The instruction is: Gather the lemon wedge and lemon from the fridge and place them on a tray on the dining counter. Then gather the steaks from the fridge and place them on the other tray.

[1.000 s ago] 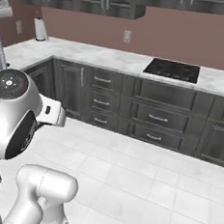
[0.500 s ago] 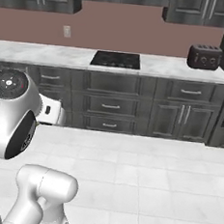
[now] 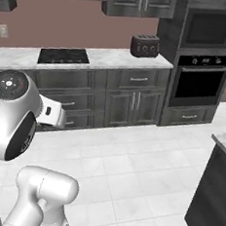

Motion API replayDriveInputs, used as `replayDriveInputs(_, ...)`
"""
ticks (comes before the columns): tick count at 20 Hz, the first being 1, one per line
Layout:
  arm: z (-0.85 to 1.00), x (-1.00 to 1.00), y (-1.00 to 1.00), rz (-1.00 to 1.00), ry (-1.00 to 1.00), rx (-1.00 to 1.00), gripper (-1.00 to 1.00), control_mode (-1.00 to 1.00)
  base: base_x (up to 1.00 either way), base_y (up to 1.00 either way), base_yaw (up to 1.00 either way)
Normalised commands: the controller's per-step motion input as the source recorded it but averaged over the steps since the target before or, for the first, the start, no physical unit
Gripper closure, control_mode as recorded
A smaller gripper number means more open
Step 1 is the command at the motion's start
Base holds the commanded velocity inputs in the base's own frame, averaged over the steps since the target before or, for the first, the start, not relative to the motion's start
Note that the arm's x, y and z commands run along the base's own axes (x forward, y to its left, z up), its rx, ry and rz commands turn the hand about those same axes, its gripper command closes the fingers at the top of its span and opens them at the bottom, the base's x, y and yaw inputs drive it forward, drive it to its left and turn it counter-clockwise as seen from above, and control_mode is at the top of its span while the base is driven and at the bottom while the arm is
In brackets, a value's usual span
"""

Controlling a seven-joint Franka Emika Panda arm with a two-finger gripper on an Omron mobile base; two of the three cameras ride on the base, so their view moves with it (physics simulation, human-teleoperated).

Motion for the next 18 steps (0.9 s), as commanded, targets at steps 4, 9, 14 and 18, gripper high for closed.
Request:
replayDriveInputs(4,0.0,0.0,0.0,0.0,0.0,0.0,1.0,1.0,-0.02,-0.15,-0.5)
replayDriveInputs(9,0.0,0.0,0.0,0.0,0.0,0.0,1.0,1.0,0.0,-0.12,-0.5)
replayDriveInputs(14,0.0,0.0,0.0,0.0,0.0,0.0,1.0,1.0,0.0,-0.16,-0.48)
replayDriveInputs(18,0.0,0.0,0.0,0.0,0.0,0.0,1.0,1.0,0.0,-0.22,-0.46)
